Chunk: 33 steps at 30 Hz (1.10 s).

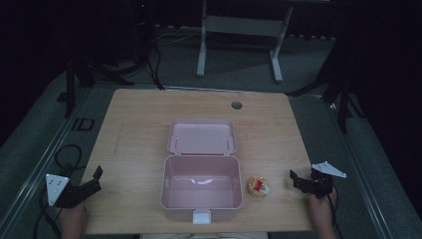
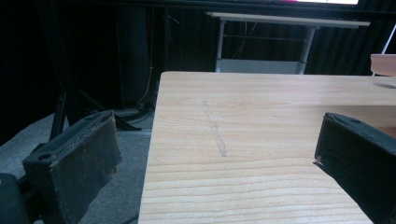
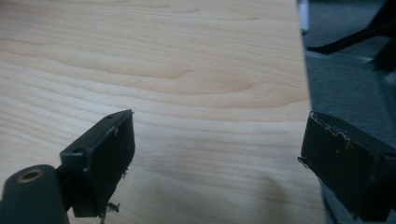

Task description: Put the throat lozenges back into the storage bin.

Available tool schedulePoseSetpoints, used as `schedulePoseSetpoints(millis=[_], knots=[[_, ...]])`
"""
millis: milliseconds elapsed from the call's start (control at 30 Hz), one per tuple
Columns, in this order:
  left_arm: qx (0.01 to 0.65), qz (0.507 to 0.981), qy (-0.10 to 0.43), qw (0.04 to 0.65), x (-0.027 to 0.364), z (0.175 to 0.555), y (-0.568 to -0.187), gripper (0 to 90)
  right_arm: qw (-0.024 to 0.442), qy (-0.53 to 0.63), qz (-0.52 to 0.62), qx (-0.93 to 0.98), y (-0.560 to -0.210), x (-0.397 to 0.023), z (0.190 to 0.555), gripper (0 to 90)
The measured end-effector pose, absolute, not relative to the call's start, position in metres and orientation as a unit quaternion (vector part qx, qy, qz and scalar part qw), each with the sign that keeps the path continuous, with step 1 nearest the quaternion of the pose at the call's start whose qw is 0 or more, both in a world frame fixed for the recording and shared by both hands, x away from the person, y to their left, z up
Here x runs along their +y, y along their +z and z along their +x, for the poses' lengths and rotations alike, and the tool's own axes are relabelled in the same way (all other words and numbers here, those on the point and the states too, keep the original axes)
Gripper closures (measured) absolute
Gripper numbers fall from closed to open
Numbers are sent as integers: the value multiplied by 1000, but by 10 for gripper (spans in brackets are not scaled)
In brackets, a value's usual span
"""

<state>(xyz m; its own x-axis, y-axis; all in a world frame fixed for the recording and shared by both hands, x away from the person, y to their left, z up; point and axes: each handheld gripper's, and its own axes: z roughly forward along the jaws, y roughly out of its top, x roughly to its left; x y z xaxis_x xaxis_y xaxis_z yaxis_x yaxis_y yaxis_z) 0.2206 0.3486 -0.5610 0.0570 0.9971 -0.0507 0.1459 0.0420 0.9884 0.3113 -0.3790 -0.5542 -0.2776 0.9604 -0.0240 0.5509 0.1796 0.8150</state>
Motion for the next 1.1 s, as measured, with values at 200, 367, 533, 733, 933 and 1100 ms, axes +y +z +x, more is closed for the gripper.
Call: schedulePoseSetpoints(millis=[200,367,533,733,933,1100], knots=[[529,539,438,486,347,221,-561,4,262,368,524,722,-554,-380,312,97],[530,538,438,487,348,220,-561,4,218,348,511,756,-552,-375,313,97],[530,537,438,489,348,220,-561,4,176,286,481,810,-549,-365,315,96],[530,537,437,489,348,220,-561,4,134,233,465,843,-539,-362,315,96],[530,537,437,490,348,220,-561,4,81,189,462,863,-525,-363,317,96],[529,539,439,488,348,220,-561,4,38,137,437,888,-514,-357,317,96]])
